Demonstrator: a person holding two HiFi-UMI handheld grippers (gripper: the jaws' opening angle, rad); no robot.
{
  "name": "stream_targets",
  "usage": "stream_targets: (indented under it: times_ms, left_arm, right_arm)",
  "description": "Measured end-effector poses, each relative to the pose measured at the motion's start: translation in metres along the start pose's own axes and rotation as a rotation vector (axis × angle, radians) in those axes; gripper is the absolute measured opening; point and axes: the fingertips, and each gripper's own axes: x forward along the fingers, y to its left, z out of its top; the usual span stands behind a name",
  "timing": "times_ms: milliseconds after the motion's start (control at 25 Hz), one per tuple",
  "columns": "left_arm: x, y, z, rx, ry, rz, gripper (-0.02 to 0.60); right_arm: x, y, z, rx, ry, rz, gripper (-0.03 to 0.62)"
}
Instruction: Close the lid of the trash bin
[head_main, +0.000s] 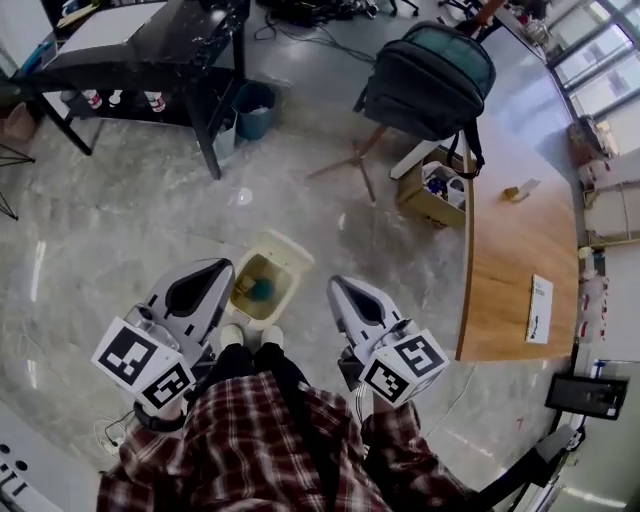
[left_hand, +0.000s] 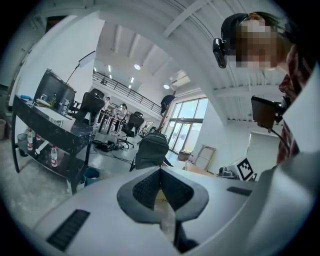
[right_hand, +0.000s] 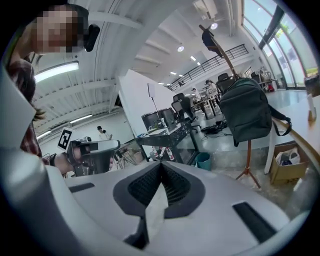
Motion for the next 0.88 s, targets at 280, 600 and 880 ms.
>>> stream_targets:
  times_ms: [280,600,880]
  left_arm:
    - [-0.018,0.012,-0.011,-0.040,-0.003,0.057,0.011]
    - [-0.010,0.047,-0.062,-0.094,0.047,0.103,0.011]
    - [0.001,0.091,-0.136,-0.163,0.135,0.149,0.011]
  right_arm:
    - [0.035,-0.010,-0.031,-0.043,0.147,0.034,0.012]
    - [0.097,-0.058,-0.092,-0.084,0.357,0.105,0.012]
    - [0.156,-0.115,-0.151,-0.107,0.523,0.175,0.014]
